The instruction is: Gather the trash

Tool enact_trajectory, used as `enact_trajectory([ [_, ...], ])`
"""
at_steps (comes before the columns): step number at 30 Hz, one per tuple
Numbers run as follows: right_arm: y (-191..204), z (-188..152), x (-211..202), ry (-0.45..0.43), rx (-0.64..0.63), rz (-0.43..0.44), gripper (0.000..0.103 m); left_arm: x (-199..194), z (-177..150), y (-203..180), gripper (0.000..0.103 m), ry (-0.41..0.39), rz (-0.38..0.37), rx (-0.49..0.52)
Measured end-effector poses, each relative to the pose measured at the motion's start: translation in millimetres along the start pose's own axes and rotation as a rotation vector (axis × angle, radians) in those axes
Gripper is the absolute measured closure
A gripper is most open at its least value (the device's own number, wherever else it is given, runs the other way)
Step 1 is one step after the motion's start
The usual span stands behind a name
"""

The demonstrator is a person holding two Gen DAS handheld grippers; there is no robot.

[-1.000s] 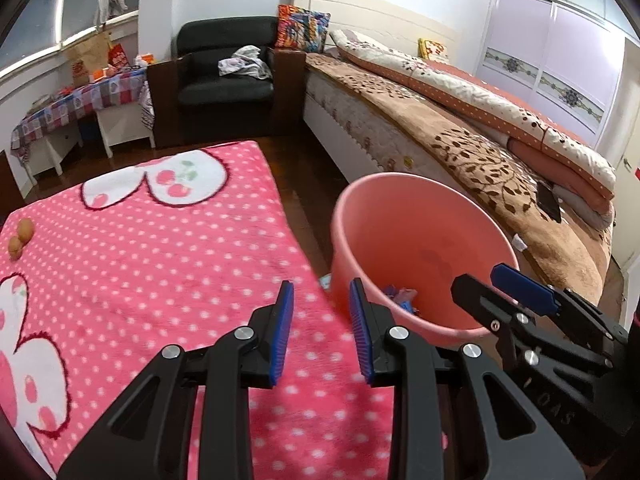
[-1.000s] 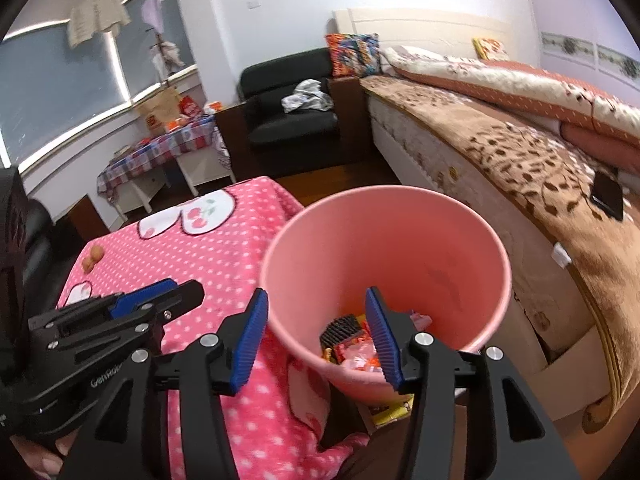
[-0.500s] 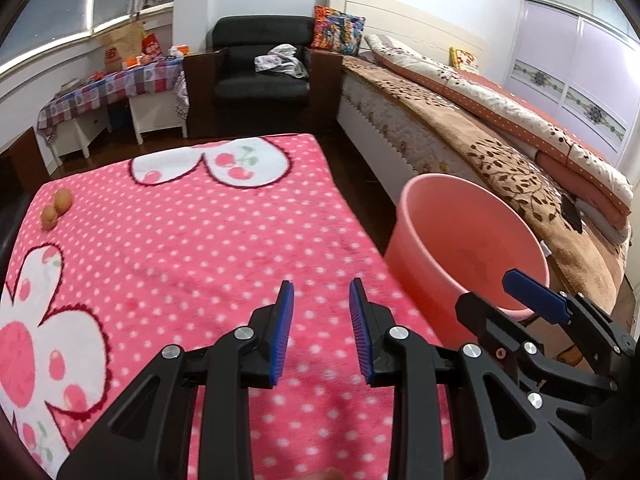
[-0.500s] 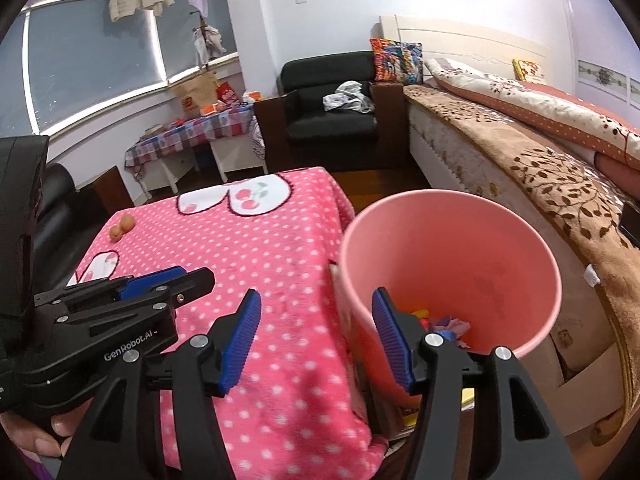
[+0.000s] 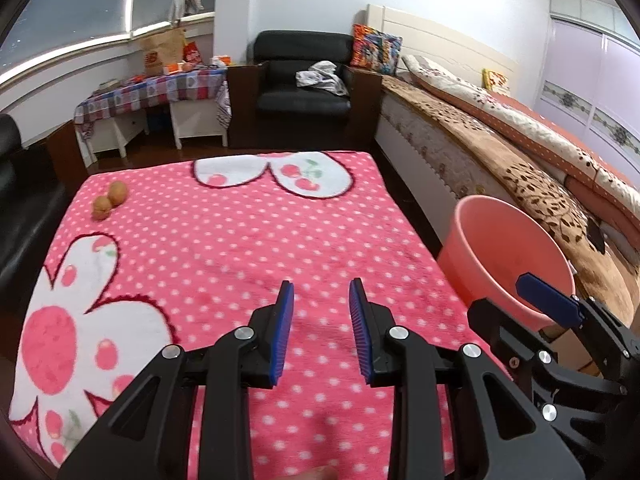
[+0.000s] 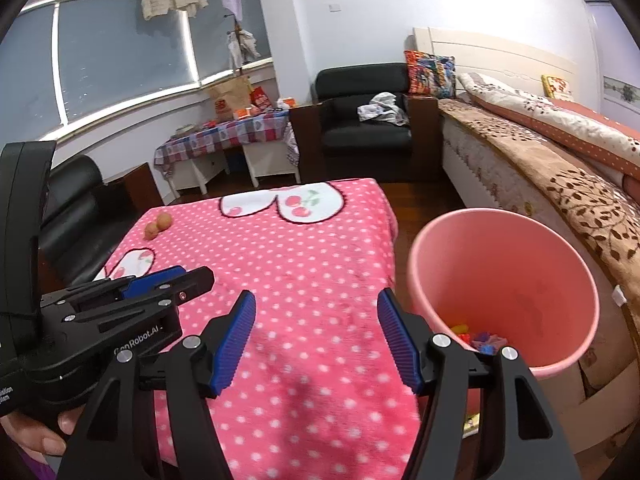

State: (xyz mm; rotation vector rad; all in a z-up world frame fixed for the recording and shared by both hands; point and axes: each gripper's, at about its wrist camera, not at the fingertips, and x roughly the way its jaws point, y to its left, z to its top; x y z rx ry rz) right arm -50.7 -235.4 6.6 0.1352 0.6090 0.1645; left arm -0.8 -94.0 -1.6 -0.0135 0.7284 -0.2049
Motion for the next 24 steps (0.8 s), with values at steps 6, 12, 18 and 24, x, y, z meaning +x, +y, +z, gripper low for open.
enact_trajectory([
  [6,14.9,2.5,-0.9,-0.026,-0.016,0.020,0.040,-8.9,0.4,13.7,0.074,-0.030,0.027,-0.023],
  [12,21.3,3.9,-4.3,-0.042,-0.034,0.013,0.040,-15.7,1.6,20.0,0.074,-0.057,0.029,-0.037],
  [18,21.9,4.2,-4.6,-0.042,-0.037,0.010,0.040,-19.1,1.8,20.0,0.074,-0.067,0.025,-0.035],
  [24,21.5,5.5,-7.2,-0.045,-0.040,0.010,0.040,-21.2,2.0,21.6,0.074,-0.073,0.023,-0.038],
])
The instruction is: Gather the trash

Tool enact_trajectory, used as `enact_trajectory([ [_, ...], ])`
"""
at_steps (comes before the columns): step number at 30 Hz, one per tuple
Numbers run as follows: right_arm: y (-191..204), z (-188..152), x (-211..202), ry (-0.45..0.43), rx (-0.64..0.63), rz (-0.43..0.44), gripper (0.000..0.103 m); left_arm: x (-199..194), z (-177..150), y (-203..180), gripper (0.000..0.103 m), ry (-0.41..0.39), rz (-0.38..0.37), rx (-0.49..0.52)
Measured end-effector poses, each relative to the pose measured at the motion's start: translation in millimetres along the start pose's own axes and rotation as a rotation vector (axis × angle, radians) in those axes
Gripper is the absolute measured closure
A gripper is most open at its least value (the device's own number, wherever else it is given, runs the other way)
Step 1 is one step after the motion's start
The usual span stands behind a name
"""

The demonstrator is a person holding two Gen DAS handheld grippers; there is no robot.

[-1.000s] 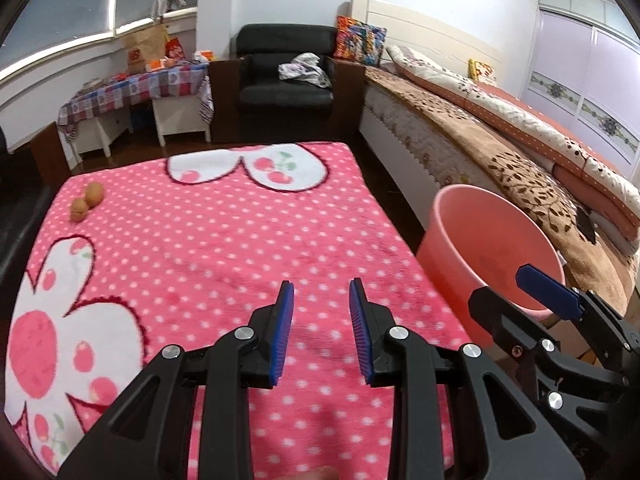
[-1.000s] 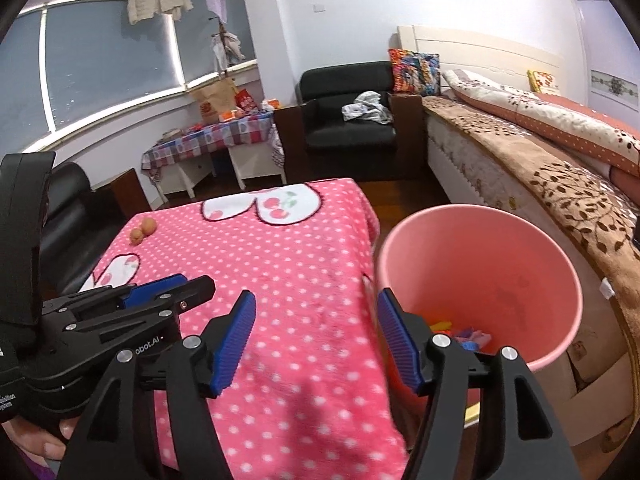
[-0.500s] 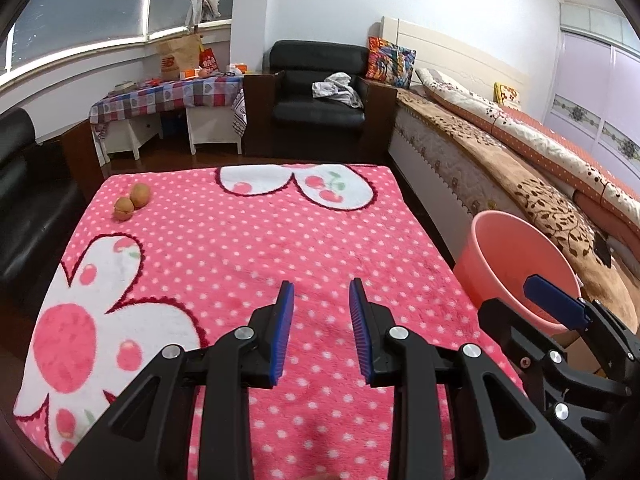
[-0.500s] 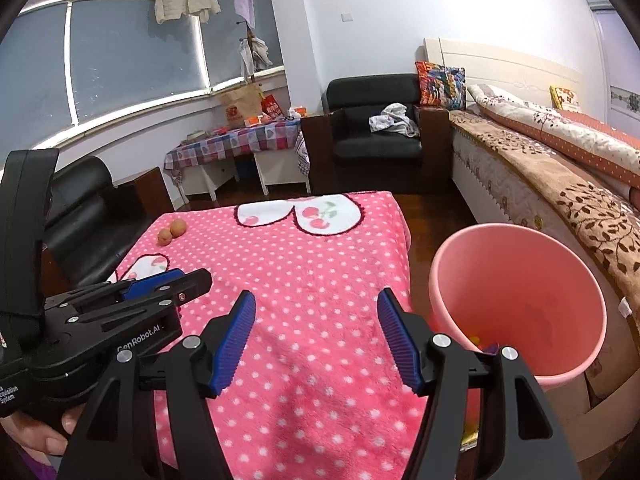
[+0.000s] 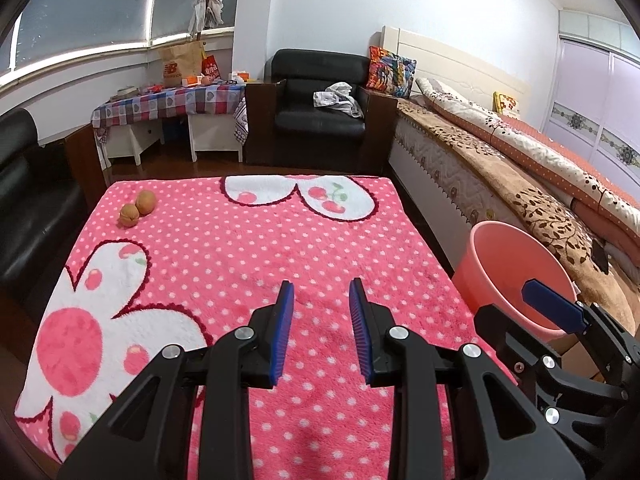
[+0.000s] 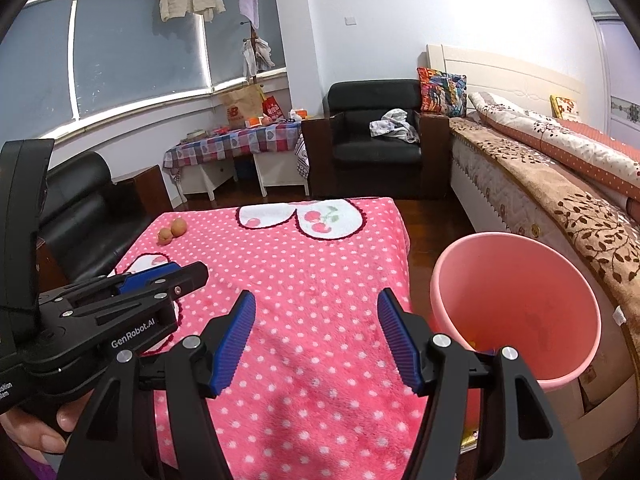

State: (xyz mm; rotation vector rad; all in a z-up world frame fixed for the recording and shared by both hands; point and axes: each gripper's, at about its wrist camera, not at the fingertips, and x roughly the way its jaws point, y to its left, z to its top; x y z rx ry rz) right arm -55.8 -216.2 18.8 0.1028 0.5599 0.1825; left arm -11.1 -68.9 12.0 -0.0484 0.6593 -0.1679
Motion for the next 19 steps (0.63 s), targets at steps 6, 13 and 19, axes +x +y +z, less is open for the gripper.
enact_trajectory([
  [6,-0.5,1.3,-1.6,0.006,-0.006,0.001,0.040,-0.5,0.2,0.2,0.074,-0.004,0.002,0.002],
  [13,0.0,1.1,-1.1,0.011,-0.007,-0.001,0.040,-0.6,-0.2,1.3,0.074,-0.002,0.003,0.000],
  [19,-1.1,1.3,0.9,0.009,-0.005,-0.004,0.040,-0.6,-0.1,2.4,0.074,-0.003,-0.001,-0.001],
])
